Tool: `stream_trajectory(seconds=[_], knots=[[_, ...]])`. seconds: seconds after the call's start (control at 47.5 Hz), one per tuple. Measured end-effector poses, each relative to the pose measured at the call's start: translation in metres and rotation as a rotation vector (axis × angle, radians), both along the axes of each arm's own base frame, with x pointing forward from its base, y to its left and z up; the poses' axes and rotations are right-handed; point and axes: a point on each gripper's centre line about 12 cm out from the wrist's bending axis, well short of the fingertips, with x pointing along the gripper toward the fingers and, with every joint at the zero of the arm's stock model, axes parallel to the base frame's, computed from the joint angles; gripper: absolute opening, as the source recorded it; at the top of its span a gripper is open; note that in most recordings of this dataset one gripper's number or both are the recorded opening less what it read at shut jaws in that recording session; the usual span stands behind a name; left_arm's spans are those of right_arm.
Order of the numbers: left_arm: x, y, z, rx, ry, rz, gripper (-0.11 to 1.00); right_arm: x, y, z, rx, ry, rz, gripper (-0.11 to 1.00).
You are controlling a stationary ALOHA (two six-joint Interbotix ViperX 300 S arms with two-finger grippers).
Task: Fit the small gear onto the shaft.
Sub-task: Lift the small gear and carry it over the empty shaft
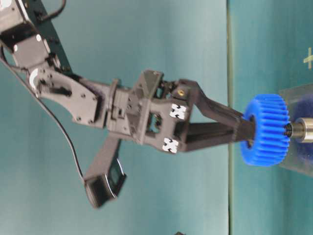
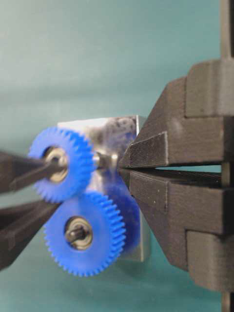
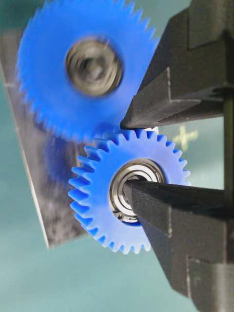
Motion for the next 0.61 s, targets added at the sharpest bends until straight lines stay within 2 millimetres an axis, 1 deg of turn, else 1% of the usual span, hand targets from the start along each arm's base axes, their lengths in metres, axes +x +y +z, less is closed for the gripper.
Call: stream_trajectory(seconds=[0.147,0.337,0.61], knots=[[-0.0012,0.0000,-0.0009,0.000,0.002,0.000,0.00,0.0009,0.0009,-0.0012,-0.004,0.002,0.005,0.36],[-0.0016,0.0000,-0.0010,0.000,0.002,0.000,0.00,0.0012,-0.0019,-0.0019,-0.053,0.009,0.010,0.36],[-0.0013,0.0004,-0.0005,0.000,0.000,0.002,0.00,-0.0007,-0.0025,-0.0035,-0.060,0.033,-0.003,0.36]])
